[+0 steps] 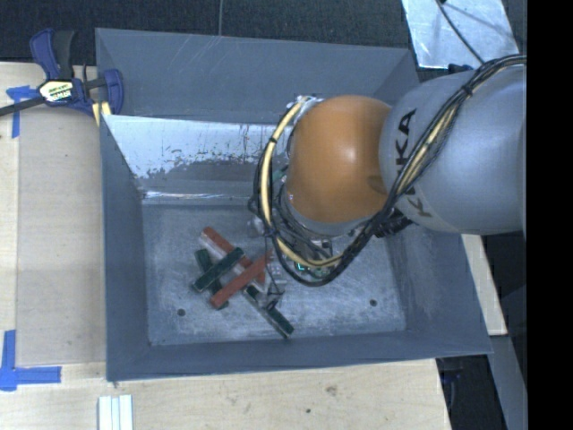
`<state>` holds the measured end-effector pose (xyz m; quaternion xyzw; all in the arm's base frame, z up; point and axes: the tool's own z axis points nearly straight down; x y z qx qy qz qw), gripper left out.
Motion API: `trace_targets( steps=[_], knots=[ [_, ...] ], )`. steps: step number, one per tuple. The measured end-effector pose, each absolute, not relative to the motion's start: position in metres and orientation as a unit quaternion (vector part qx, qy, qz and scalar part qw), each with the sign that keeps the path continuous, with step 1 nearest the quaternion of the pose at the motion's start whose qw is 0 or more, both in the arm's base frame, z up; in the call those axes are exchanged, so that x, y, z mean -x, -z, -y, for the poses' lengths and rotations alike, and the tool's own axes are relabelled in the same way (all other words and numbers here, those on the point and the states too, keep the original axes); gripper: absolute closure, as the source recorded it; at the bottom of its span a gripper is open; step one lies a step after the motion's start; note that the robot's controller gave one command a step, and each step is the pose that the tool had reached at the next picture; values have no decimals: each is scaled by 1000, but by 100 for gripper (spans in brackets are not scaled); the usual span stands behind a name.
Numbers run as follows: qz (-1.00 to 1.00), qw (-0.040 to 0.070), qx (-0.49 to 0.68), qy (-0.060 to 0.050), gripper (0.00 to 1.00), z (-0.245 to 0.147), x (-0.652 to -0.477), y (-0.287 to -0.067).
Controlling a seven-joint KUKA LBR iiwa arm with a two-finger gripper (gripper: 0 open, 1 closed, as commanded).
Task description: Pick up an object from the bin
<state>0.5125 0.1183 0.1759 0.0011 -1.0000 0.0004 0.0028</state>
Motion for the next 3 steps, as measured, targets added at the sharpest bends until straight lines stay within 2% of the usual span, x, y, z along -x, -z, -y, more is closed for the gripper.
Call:
trace_targets(
  steps=[1, 2, 3],
  knots=[
    [999, -2, 53, 1, 0, -122, -497, -69],
    [998, -8, 54, 3, 100, -122, -501, -75],
    [998, -6, 59, 2, 100, -126, -532, -241]
  ],
)
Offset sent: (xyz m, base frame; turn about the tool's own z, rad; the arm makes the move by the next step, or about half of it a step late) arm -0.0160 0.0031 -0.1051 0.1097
